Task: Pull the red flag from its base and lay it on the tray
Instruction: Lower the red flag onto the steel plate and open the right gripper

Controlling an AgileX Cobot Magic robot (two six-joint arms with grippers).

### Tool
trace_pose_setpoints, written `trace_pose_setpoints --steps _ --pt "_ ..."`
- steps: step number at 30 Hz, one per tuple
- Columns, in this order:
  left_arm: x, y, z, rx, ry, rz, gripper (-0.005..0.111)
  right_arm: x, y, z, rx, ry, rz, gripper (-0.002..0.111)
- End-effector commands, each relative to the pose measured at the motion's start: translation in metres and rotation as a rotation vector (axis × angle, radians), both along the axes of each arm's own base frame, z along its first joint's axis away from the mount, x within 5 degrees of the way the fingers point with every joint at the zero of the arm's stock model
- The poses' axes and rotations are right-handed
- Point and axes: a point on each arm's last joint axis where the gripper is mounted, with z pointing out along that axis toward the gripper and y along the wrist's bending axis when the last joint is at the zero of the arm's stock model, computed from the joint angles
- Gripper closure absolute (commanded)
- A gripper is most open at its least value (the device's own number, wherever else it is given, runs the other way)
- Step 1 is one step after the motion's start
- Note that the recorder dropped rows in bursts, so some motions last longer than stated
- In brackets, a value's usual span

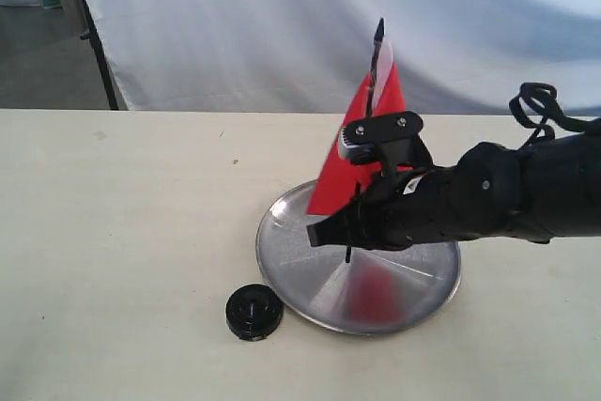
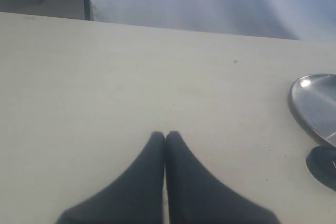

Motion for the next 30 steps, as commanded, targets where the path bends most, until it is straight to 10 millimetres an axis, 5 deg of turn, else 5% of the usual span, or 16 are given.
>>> trace_pose_setpoints --steps 1,6,11,13,22,30 --pt "0.000 0.000 -0.001 0.001 0.002 0.003 0.107 0.004 -0.004 -0.025 -0.054 0.082 -0.009 0.108" --pt "0.000 0.000 -0.001 0.001 0.002 0.003 0.107 0.005 -0.004 -0.044 -0.095 0.121 0.003 0.099" --pt "0.000 0.000 -0.001 0.001 0.002 0.003 0.107 0.004 -0.004 -0.052 -0.113 0.145 0.010 0.047" --pt "0.000 0.000 -0.001 0.001 0.002 0.003 0.107 0.004 -0.004 -0.052 -0.114 0.147 0.010 0.037" --pt "0.000 0.000 -0.001 0.001 0.002 0.003 0.107 -0.005 -0.005 -0.046 -0.122 0.218 0.045 0.054" --pt "0.000 0.000 -0.001 0.001 0.002 0.003 0.107 -0.021 -0.010 0.013 -0.032 0.188 0.086 0.054"
